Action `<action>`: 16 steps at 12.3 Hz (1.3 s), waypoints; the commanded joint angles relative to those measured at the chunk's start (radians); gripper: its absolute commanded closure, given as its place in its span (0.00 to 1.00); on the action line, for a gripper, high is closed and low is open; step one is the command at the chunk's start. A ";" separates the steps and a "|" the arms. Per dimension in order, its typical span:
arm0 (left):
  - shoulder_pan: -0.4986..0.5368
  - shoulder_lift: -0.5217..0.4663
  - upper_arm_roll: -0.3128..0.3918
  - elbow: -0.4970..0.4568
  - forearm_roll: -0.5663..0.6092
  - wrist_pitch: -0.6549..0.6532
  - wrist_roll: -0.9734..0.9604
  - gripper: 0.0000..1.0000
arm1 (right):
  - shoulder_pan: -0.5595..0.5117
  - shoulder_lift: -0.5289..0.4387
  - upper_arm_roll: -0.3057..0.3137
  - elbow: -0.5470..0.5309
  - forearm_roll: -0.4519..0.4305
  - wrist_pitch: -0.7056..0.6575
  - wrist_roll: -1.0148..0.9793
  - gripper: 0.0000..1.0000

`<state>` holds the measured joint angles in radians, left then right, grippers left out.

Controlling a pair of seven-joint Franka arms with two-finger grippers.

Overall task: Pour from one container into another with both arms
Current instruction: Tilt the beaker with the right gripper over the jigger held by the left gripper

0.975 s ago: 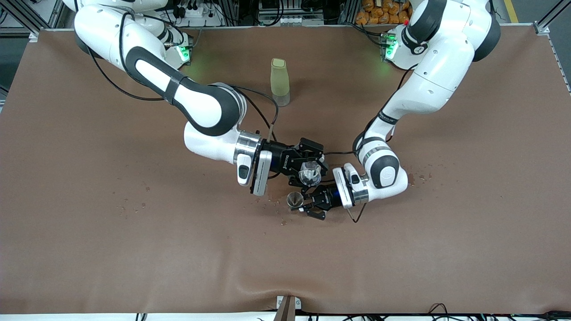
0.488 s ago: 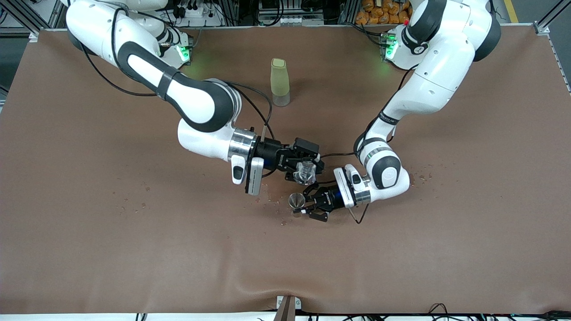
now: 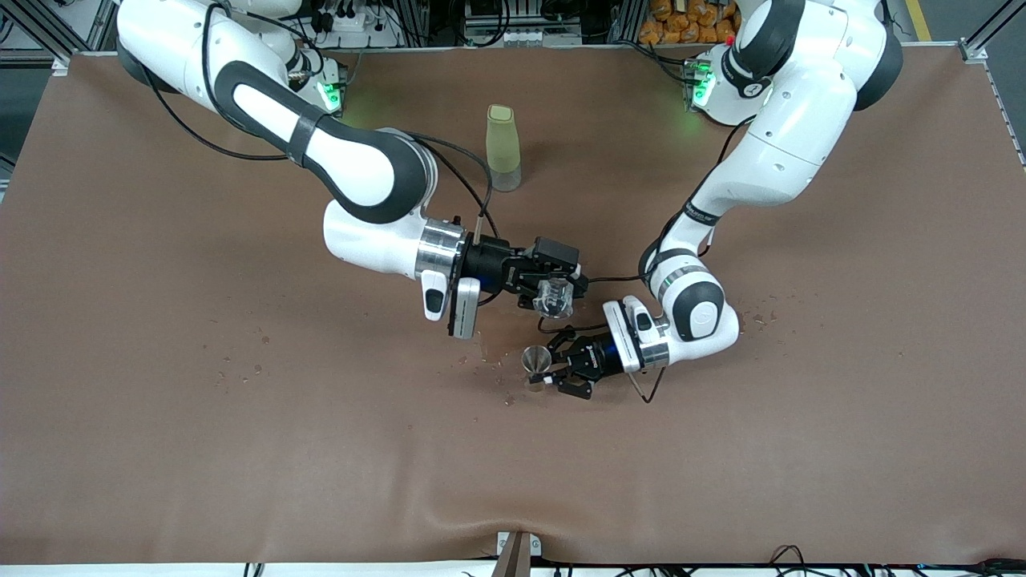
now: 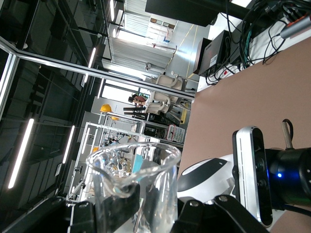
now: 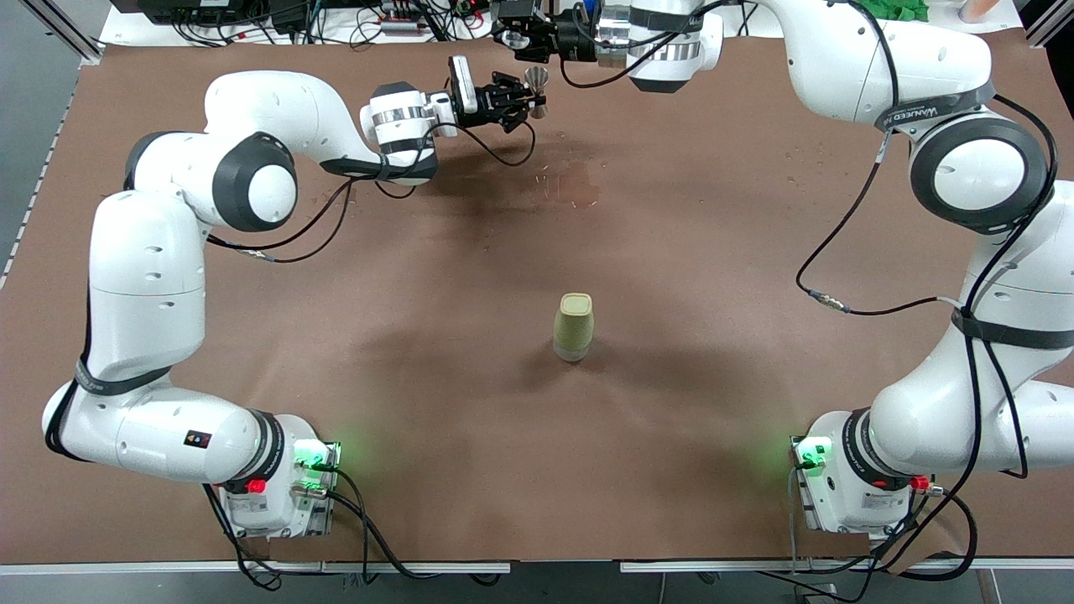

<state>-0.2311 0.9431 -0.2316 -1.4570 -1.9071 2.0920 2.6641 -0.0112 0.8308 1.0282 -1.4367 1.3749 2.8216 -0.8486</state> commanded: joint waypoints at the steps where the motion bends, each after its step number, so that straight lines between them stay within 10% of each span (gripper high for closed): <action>1: 0.028 -0.030 -0.006 -0.046 -0.015 -0.049 0.043 1.00 | -0.024 -0.033 0.006 -0.034 0.010 -0.013 0.075 1.00; 16: 0.056 -0.090 -0.012 -0.137 0.020 -0.063 -0.032 1.00 | -0.027 -0.030 -0.030 -0.018 0.009 -0.094 0.264 1.00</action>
<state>-0.1894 0.8928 -0.2383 -1.5539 -1.9053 2.0375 2.6481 -0.0281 0.8308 1.0071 -1.4365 1.3749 2.7430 -0.6249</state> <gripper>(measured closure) 0.793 0.841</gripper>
